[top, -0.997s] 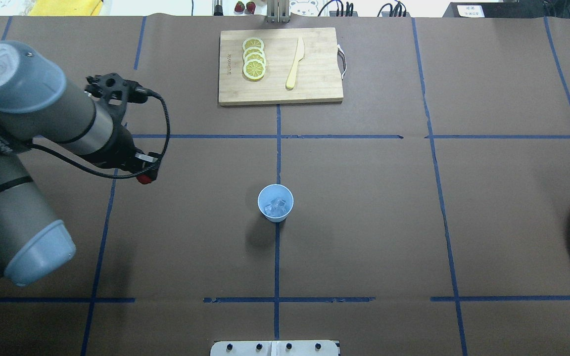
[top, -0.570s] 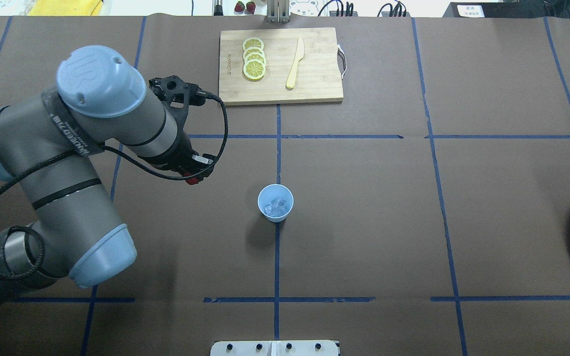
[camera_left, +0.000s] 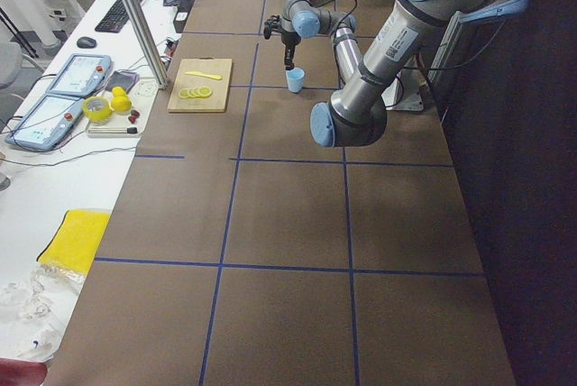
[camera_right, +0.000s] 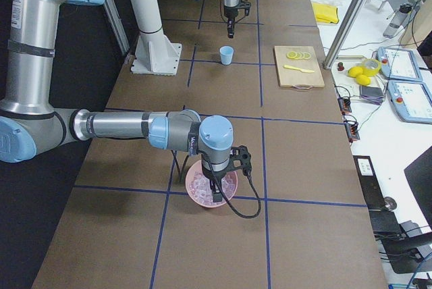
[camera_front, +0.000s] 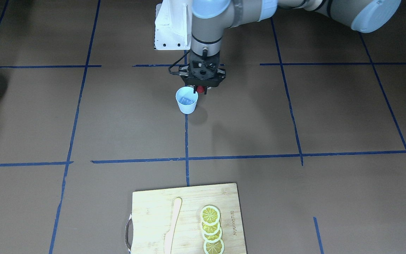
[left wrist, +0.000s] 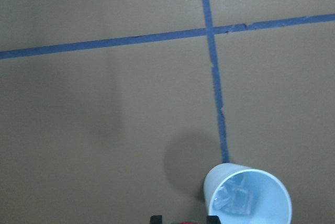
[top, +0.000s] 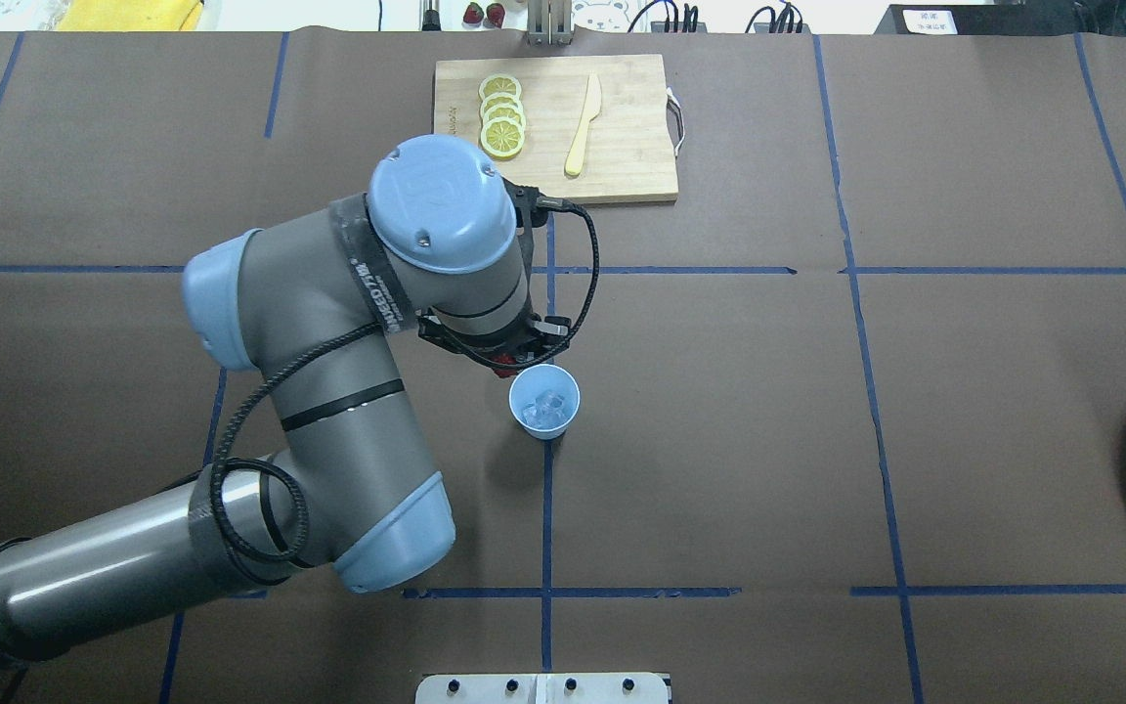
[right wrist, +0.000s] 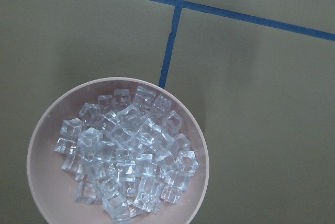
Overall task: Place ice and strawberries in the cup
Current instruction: 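Carry the strawberry with the left gripper over the blue cup, then open the left gripper to drop the strawberry into the cup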
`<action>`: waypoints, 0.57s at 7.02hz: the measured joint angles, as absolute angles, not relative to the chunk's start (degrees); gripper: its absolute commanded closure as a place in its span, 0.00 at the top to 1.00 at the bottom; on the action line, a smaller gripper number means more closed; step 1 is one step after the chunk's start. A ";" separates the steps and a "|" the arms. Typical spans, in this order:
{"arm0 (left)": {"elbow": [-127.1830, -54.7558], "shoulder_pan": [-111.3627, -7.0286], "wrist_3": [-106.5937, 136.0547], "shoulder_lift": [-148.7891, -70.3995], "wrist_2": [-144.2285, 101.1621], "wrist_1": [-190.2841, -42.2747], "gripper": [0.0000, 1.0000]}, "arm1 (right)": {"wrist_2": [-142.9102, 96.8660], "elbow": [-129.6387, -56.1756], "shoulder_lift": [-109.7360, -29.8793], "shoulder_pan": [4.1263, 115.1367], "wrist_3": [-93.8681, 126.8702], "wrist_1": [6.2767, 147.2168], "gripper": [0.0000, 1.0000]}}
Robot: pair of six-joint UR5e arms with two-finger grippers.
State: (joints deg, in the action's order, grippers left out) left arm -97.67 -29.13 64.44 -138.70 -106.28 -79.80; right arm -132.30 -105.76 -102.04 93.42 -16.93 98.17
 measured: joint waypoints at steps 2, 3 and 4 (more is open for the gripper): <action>-95.71 -26.85 65.55 -140.14 -104.27 -80.00 0.71 | -132.28 -105.74 -102.04 93.42 -16.96 98.17 1.00; -95.55 -26.58 65.47 -140.13 -104.00 -80.04 0.95 | -132.28 -105.73 -102.04 93.43 -16.96 98.17 1.00; -95.62 -26.50 65.24 -140.07 -103.87 -80.06 0.99 | -132.28 -105.74 -102.04 93.53 -16.94 98.17 1.00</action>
